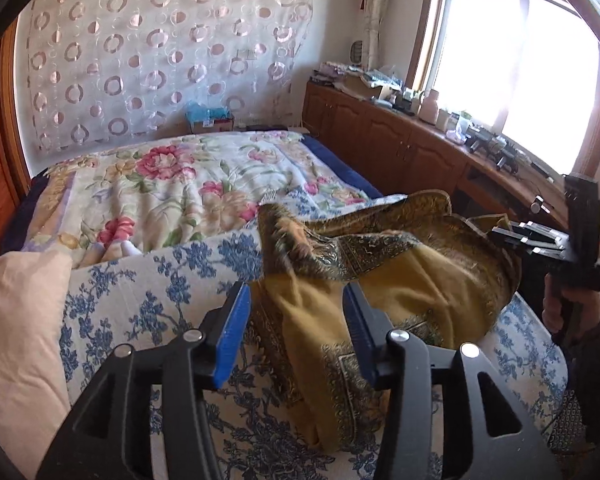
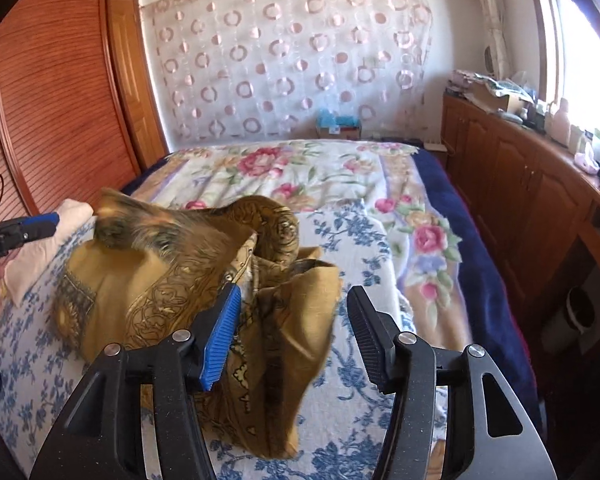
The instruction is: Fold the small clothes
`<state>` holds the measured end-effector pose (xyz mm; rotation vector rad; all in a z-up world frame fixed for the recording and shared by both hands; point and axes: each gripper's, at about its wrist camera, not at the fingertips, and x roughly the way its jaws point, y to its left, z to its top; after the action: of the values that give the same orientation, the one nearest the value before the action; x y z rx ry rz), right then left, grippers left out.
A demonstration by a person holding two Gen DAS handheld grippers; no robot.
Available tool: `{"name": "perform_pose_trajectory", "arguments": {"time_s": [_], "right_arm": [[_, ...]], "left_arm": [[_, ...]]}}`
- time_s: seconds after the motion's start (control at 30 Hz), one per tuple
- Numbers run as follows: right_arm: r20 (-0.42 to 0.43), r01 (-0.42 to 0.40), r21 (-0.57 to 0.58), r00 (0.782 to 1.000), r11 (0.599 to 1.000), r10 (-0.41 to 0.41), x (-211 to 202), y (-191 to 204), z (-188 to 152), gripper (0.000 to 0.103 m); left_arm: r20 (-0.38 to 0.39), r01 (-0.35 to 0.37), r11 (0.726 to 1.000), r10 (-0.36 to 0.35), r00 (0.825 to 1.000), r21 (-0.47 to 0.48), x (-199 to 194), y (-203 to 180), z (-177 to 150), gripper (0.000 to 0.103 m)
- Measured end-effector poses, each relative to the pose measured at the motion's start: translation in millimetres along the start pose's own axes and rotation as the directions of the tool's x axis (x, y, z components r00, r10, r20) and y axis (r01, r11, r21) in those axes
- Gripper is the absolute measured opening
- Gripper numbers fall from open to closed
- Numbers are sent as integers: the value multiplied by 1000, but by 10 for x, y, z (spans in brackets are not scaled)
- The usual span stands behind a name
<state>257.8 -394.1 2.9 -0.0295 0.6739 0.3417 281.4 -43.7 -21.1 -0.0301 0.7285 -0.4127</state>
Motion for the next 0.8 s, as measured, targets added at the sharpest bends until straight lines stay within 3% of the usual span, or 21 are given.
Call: {"name": "perform_pose_trajectory", "arguments": {"time_s": [0.4, 0.43, 0.5, 0.63, 0.8], "right_arm": [[26, 16, -14, 1000, 1000, -16, -213, 125, 47, 56], [31, 8, -11, 1000, 1000, -8, -246, 134, 41, 56], [27, -10, -13, 1000, 1000, 10, -284, 152, 35, 56], [-5, -21, -54, 1000, 998, 21, -256, 251, -26, 50], [-92, 53, -133, 994, 990, -66, -66, 320, -186, 49]], "left_arm": [[-86, 19, 1000, -17, 996, 21, 444, -36, 78, 45], [-93, 19, 1000, -17, 996, 18, 470, -31, 107, 35], [-95, 28, 999, -25, 995, 30, 515, -42, 160, 31], [-119, 24, 999, -18, 993, 44, 582, -60, 162, 0], [-29, -13, 997, 15, 999, 70, 309, -112, 137, 0]]}}
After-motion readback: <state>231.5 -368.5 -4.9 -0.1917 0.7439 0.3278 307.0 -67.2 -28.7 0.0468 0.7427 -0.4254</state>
